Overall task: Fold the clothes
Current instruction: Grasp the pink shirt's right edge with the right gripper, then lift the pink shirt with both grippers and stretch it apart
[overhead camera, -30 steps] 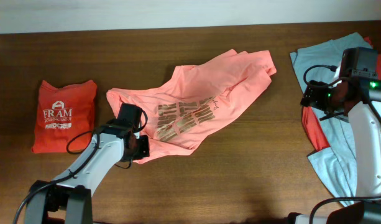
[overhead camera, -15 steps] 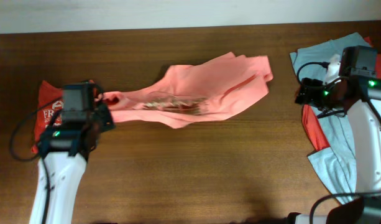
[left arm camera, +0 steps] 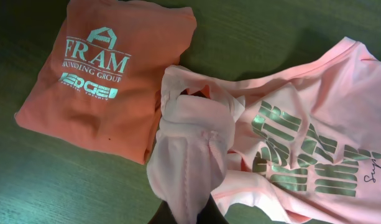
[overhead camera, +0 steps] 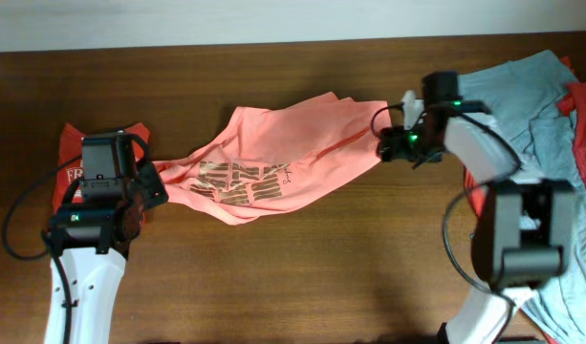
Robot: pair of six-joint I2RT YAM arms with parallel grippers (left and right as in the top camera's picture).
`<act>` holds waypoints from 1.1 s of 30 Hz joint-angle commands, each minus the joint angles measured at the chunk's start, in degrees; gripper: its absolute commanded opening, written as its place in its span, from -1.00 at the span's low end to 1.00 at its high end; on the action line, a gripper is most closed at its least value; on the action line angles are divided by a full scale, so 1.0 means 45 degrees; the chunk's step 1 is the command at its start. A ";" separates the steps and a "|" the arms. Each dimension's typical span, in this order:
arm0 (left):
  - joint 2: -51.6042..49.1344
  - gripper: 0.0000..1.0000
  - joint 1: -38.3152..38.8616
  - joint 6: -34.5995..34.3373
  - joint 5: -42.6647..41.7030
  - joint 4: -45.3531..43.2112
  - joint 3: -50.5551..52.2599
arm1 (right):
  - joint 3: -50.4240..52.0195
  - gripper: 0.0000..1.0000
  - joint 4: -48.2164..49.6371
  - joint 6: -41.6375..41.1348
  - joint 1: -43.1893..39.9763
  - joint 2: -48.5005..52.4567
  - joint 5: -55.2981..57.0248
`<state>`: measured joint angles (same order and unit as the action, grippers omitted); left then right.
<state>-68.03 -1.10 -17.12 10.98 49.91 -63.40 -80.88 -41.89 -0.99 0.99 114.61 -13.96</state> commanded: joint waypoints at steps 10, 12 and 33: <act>0.0049 -0.99 -0.0068 0.0019 0.0092 -0.0029 -0.0063 | -0.0039 -0.44 0.0806 0.0126 0.1214 0.1268 -0.0330; 0.0049 -0.99 -0.0068 0.0019 0.0092 -0.0029 -0.0063 | -0.0039 -0.91 0.0432 0.0126 0.1175 0.1268 -0.0321; 0.0053 -0.99 -0.0068 0.0709 0.0471 0.0748 -0.5464 | -0.8170 -0.92 -0.8636 0.0126 -0.0403 -0.5489 0.2079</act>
<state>-68.14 -1.10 -15.97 12.10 52.10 -80.93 -115.31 -78.76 -0.36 -0.67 92.84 -7.99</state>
